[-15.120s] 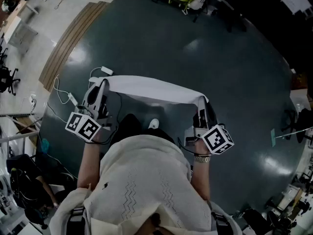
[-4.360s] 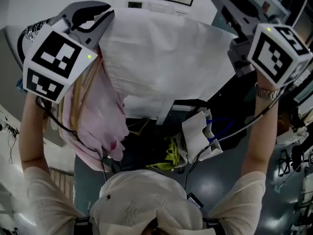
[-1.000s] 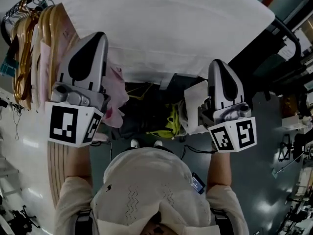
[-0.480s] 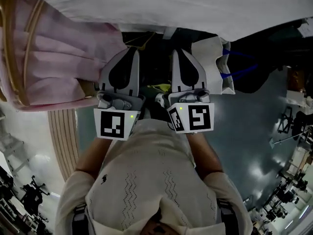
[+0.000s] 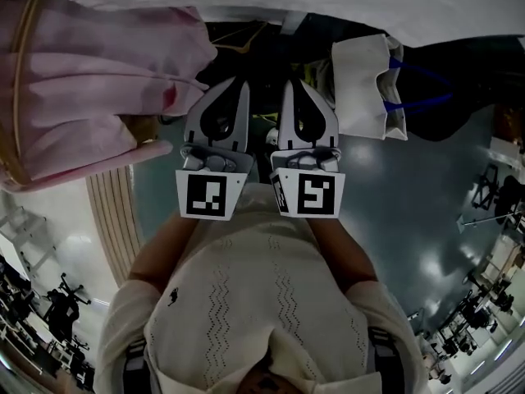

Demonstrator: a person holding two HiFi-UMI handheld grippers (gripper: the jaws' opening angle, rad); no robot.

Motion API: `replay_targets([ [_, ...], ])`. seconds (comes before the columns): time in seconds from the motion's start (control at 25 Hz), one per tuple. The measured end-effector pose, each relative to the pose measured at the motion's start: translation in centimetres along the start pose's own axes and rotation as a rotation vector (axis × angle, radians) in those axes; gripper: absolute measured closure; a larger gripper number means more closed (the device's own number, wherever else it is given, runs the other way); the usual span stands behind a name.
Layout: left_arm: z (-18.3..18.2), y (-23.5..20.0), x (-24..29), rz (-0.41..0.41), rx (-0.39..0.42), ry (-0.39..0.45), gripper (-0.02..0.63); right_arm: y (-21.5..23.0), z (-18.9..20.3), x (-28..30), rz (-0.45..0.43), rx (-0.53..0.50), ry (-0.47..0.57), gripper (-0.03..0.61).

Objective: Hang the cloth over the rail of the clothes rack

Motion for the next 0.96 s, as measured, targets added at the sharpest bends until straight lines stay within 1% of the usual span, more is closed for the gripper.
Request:
replay_targets([
  [0.48,0.9,1.4,0.5,-0.007,-0.028,-0.021,0.600,0.8,0.4,-0.1,-0.018,0.008,-0.011,0.560],
  [0.76,0.9,2.1,0.9,-0.007,-0.021,-0.022,0.600,1.7,0.2,-0.4,-0.010,0.012,-0.011,0.560],
  [0.96,0.7,2.9,1.1,-0.011,-0.012,-0.024,0.600,2.5,0.2,-0.7,-0.001,0.015,-0.033,0.560],
])
Point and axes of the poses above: the fingertips, and each gripper's own axes: x forward along the fingers, y to its right, z out of its underside, the point moved 7 cm from there along -x, backward along the fingers, and after that the axes turned 13 degrees about y, right-handed, at the moved point
